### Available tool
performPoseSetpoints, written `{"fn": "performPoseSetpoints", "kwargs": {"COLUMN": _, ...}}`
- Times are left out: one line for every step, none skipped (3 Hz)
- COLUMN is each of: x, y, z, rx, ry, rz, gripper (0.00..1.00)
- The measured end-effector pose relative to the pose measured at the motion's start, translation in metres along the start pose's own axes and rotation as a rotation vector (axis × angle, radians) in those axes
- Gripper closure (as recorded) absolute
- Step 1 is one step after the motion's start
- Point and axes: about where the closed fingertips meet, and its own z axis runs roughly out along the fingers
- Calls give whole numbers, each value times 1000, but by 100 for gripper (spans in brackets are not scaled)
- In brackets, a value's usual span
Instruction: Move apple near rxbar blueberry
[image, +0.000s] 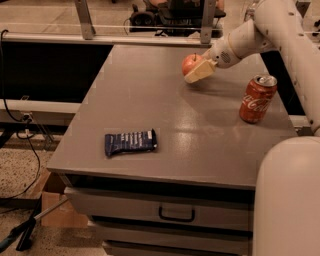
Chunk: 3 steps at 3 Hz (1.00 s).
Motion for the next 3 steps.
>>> {"fn": "performPoseSetpoints", "kwargs": {"x": -3, "y": 17, "z": -31, "rx": 10, "ry": 61, "rz": -64, "gripper": 87}}
{"fn": "performPoseSetpoints", "kwargs": {"x": 1, "y": 57, "z": -42, "rx": -71, "ry": 153, "rz": -161, "gripper": 100}}
{"fn": "performPoseSetpoints", "kwargs": {"x": 7, "y": 70, "z": -41, "rx": -116, "ry": 184, "rz": -179, "gripper": 100}}
